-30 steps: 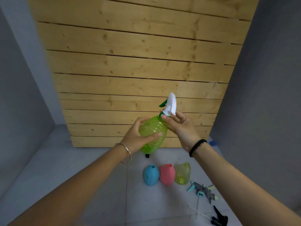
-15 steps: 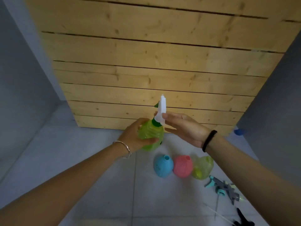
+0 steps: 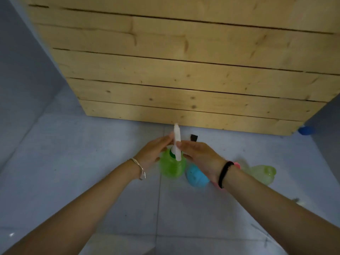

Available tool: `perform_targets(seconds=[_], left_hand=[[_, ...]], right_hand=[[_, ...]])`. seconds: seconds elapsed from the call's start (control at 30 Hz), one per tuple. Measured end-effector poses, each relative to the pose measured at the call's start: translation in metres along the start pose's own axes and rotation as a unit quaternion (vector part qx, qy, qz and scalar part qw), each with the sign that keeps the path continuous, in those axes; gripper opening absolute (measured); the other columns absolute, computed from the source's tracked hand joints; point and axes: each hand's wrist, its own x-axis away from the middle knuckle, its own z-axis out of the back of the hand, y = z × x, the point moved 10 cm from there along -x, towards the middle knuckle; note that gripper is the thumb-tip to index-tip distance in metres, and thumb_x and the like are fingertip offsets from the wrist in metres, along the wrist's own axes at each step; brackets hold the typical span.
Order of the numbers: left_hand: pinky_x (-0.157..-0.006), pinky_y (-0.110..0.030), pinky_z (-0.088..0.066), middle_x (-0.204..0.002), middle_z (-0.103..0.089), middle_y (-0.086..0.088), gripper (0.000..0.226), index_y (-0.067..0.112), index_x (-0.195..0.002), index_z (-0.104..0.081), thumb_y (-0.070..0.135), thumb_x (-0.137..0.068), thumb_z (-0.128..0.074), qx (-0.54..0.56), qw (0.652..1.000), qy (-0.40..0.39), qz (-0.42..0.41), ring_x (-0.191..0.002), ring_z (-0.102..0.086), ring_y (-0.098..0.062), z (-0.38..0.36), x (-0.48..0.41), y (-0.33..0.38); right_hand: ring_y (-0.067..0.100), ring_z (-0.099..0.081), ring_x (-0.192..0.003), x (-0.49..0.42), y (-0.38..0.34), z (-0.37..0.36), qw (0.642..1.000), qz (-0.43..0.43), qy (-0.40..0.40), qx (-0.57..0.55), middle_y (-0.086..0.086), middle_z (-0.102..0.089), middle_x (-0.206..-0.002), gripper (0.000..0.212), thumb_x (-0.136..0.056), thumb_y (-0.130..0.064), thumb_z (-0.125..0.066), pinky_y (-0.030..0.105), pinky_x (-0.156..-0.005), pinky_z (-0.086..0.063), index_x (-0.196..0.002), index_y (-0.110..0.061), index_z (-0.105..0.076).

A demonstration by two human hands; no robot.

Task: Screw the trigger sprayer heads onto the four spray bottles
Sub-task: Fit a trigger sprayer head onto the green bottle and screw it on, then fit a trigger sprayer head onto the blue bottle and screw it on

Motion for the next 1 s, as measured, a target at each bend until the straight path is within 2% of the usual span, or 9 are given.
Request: perform_targets(seconds=[0.1, 0.23, 0.33, 0.43, 0.5, 0.6, 0.77, 0.9, 1.0], left_hand=[[-0.068, -0.008, -0.042, -0.101, -0.064, 0.016, 0.013, 0.039, -0.094, -0.061, 0.044, -0.090, -0.049, -0.019, 1.000, 0.018, -0.008, -0.086, -0.056, 0.013, -0.004, -0.008, -0.021], [-0.059, -0.003, -0.042, -0.093, -0.063, 0.022, 0.022, 0.034, -0.106, -0.064, 0.043, -0.088, -0.054, -0.026, 0.999, 0.030, -0.009, -0.077, -0.056, 0.018, -0.007, -0.015, -0.044], [-0.073, -0.008, -0.045, -0.097, -0.068, 0.013, 0.023, 0.032, -0.106, -0.066, 0.041, -0.086, -0.059, -0.024, 0.999, 0.039, -0.014, -0.089, -0.062, 0.004, -0.008, -0.021, -0.053], [-0.089, -0.023, -0.045, -0.102, -0.069, 0.006, 0.015, 0.034, -0.098, -0.065, 0.040, -0.086, -0.060, -0.030, 0.998, 0.044, -0.015, -0.102, -0.063, -0.012, -0.011, -0.025, -0.060], [-0.082, -0.018, -0.045, -0.097, -0.069, 0.010, 0.012, 0.037, -0.095, -0.064, 0.041, -0.086, -0.059, -0.033, 0.998, 0.047, -0.016, -0.098, -0.063, -0.009, -0.010, -0.027, -0.061], [-0.072, -0.009, -0.044, -0.091, -0.069, 0.017, 0.010, 0.038, -0.094, -0.063, 0.042, -0.088, -0.056, -0.032, 0.999, 0.040, -0.015, -0.089, -0.063, 0.001, -0.012, -0.027, -0.059], [-0.067, -0.003, -0.045, -0.090, -0.068, 0.016, 0.016, 0.029, -0.101, -0.063, 0.037, -0.090, -0.055, -0.026, 0.998, 0.047, -0.030, -0.082, -0.062, 0.007, -0.014, -0.027, -0.056], [-0.069, -0.005, -0.046, -0.094, -0.068, 0.011, 0.022, 0.024, -0.106, -0.063, 0.037, -0.089, -0.056, -0.025, 0.997, 0.063, -0.039, -0.085, -0.063, 0.001, -0.013, -0.026, -0.056], [-0.074, -0.010, -0.045, -0.097, -0.068, 0.006, 0.025, 0.021, -0.107, -0.064, 0.037, -0.089, -0.056, -0.026, 0.996, 0.077, -0.047, -0.089, -0.063, -0.005, -0.012, -0.026, -0.056]], right_hand=[[0.015, -0.061, -0.113, -0.006, 0.027, -0.002, 1.000, -0.006, 0.009, 0.002, 0.004, -0.068, -0.118, 0.032, -0.091, -0.030, -0.055, 0.036, -0.108, -0.040, -0.116, -0.013, -0.066], [0.015, -0.060, -0.115, -0.009, 0.051, -0.002, 1.000, -0.020, 0.000, -0.002, 0.003, -0.067, -0.120, 0.032, -0.092, -0.029, -0.054, 0.038, -0.110, -0.038, -0.118, -0.015, -0.065], [0.014, -0.058, -0.118, -0.009, 0.057, -0.004, 1.000, -0.021, -0.016, 0.001, 0.003, -0.066, -0.122, 0.028, -0.094, -0.023, -0.051, 0.036, -0.110, -0.037, -0.119, -0.017, -0.064], [0.011, -0.060, -0.111, -0.009, 0.050, 0.010, 1.000, 0.010, 0.013, 0.013, 0.006, -0.064, -0.123, 0.030, -0.094, -0.013, -0.051, 0.021, -0.098, -0.045, -0.122, -0.012, -0.061], [0.010, -0.061, -0.104, -0.004, 0.037, 0.032, 0.996, 0.053, 0.059, 0.045, 0.005, -0.065, -0.118, 0.028, -0.092, -0.005, -0.052, 0.020, -0.092, -0.048, -0.117, -0.013, -0.062], [0.009, -0.062, -0.105, 0.007, 0.019, 0.060, 0.978, 0.134, 0.091, 0.135, -0.007, -0.066, -0.109, 0.031, -0.089, -0.001, -0.056, 0.021, -0.094, -0.048, -0.104, -0.027, -0.063], [0.005, -0.056, -0.101, 0.004, 0.042, 0.084, 0.937, 0.125, 0.106, 0.307, -0.015, -0.060, -0.107, 0.029, -0.081, -0.017, -0.070, 0.003, -0.087, -0.040, -0.107, -0.028, -0.064], [0.014, -0.060, -0.102, -0.001, 0.059, 0.082, 0.935, 0.116, 0.097, 0.322, -0.007, -0.062, -0.107, 0.034, -0.076, -0.014, -0.074, 0.029, -0.096, -0.048, -0.109, -0.018, -0.065], [0.016, -0.061, -0.103, -0.003, 0.060, 0.082, 0.931, 0.120, 0.100, 0.331, -0.005, -0.063, -0.107, 0.037, -0.075, -0.011, -0.076, 0.033, -0.096, -0.049, -0.110, -0.015, -0.065]])
